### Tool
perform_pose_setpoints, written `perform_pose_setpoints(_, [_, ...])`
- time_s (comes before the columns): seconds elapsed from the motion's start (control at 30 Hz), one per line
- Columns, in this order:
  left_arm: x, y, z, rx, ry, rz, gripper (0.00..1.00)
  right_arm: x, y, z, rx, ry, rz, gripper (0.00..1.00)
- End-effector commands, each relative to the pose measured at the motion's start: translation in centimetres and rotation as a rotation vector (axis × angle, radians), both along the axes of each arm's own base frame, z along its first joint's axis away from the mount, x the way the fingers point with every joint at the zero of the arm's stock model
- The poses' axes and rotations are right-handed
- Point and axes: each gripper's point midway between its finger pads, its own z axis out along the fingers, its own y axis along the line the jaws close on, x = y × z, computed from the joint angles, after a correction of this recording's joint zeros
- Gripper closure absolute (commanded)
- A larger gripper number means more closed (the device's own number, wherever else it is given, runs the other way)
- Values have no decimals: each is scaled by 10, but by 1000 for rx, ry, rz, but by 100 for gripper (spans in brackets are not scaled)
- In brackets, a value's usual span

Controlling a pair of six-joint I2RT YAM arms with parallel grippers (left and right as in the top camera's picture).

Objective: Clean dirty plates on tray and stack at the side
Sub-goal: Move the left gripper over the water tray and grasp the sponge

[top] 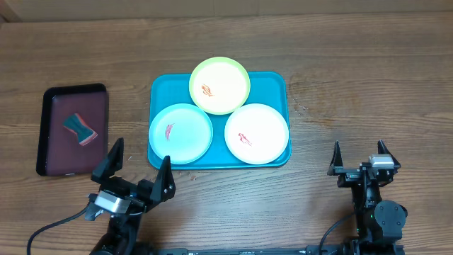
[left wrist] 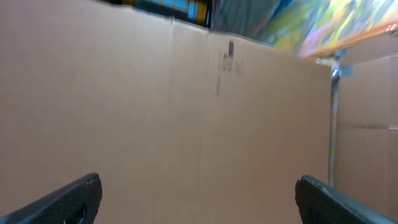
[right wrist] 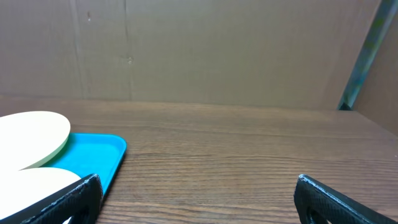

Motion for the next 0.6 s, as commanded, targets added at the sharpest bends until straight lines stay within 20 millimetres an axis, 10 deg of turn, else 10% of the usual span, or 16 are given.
perform_pose_setpoints(0.0, [-8,0,38,109,-26,70,0,0,-1,-1,0,-5,-2,0])
perform_pose_setpoints(0.2, [34,32,50,122,293,259,0,0,-1,-1,0,-5,-2,0])
perform_pose_setpoints(0.47, [105,-11,-9,225,939,-58,0,0,-1,-1,0,-5,-2,0])
perform_pose_setpoints(0.57, [133,5,-21,226,1044,17,0,0,-1,-1,0,-5,-2,0])
